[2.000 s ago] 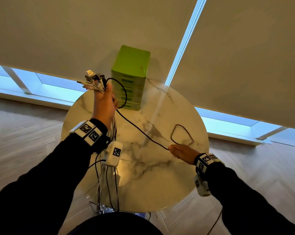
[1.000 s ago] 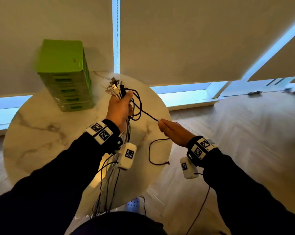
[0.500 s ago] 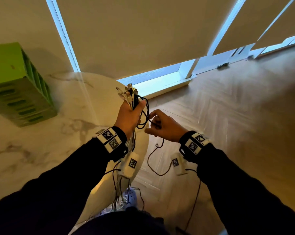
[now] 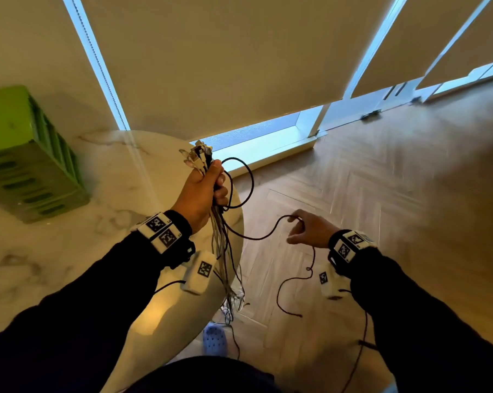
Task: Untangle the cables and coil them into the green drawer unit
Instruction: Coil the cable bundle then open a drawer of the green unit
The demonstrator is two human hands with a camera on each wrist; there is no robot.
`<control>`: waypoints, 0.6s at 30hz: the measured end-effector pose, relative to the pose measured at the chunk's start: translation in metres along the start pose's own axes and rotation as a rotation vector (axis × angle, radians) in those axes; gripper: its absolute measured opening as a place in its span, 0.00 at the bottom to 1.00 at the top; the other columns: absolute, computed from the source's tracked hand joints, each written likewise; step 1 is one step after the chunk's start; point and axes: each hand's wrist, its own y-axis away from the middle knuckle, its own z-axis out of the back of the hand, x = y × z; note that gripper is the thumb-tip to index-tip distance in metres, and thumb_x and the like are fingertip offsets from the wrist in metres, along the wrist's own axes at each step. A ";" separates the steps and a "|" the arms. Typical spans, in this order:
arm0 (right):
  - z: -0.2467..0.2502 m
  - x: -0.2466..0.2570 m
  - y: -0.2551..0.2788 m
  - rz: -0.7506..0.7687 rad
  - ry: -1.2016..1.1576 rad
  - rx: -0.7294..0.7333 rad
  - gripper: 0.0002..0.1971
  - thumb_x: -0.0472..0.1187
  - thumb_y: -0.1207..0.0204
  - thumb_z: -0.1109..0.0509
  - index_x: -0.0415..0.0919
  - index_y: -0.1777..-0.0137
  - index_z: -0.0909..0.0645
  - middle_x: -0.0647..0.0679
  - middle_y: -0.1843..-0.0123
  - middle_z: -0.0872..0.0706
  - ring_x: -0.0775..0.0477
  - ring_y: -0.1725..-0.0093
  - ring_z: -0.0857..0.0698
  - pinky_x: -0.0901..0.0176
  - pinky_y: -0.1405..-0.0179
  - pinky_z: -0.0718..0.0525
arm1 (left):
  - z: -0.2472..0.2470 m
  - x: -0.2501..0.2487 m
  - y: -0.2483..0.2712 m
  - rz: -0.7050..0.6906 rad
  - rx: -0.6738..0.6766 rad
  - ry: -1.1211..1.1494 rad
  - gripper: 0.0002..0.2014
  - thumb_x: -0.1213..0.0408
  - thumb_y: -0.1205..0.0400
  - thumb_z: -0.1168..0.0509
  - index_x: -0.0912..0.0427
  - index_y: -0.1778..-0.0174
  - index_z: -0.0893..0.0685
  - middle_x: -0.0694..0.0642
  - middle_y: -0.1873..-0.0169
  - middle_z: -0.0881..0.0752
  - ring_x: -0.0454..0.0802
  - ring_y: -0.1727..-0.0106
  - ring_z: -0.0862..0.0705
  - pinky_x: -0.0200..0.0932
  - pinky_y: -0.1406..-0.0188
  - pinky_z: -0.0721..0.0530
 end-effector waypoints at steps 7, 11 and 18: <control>-0.024 0.088 -0.004 0.429 -0.050 0.246 0.29 0.43 0.25 0.20 0.51 0.26 0.26 0.51 0.32 0.15 0.54 0.31 0.18 0.58 0.31 0.21 | -0.004 0.001 -0.005 -0.006 0.020 0.074 0.12 0.60 0.08 0.42 0.56 0.58 0.27 0.49 0.72 0.25 0.45 0.72 0.26 0.38 0.73 0.26; -0.035 0.114 0.002 0.532 0.025 0.114 0.17 0.55 0.17 0.32 0.44 0.38 0.21 0.48 0.46 0.11 0.50 0.48 0.11 0.54 0.43 0.13 | 0.000 0.002 -0.011 -0.042 0.015 0.039 0.13 0.61 0.08 0.43 0.56 0.59 0.27 0.50 0.70 0.25 0.47 0.71 0.25 0.41 0.69 0.23; -0.026 0.106 -0.004 0.647 0.088 -0.067 0.12 0.50 0.10 0.44 0.45 0.41 0.23 0.51 0.58 0.16 0.54 0.62 0.14 0.62 0.58 0.15 | 0.007 0.003 -0.020 -0.086 -0.031 0.013 0.14 0.60 0.08 0.43 0.58 0.60 0.25 0.49 0.71 0.22 0.49 0.69 0.20 0.42 0.67 0.18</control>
